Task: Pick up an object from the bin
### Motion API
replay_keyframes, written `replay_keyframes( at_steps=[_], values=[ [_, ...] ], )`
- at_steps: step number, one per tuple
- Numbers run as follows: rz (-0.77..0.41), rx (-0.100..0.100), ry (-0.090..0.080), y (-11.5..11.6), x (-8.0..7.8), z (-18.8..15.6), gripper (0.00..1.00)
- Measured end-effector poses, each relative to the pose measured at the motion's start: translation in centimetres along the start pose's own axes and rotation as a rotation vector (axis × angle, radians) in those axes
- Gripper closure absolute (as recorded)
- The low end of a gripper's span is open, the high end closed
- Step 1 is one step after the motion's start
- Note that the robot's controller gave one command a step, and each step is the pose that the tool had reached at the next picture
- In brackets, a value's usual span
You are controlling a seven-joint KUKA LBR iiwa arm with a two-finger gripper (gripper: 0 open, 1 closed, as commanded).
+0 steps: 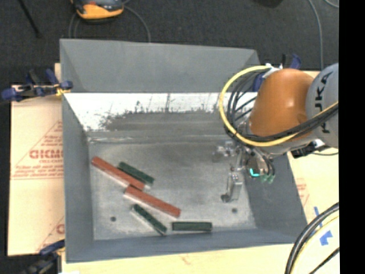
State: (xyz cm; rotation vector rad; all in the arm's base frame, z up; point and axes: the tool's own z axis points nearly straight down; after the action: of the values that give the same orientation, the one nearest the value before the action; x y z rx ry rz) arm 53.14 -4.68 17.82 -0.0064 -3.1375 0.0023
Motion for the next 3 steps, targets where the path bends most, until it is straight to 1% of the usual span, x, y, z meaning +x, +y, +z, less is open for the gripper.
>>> replay_keyframes(
  at_steps=[1,2,3],
  values=[
    [-0.001,0.001,-0.008,0.0,-0.2,-0.4,0.0],
    [-0.063,0.004,-0.012,1.7,0.1,0.9,0.0],
    [-0.143,-0.003,-0.01,3.7,4.0,6.7,0.0]
  ],
)
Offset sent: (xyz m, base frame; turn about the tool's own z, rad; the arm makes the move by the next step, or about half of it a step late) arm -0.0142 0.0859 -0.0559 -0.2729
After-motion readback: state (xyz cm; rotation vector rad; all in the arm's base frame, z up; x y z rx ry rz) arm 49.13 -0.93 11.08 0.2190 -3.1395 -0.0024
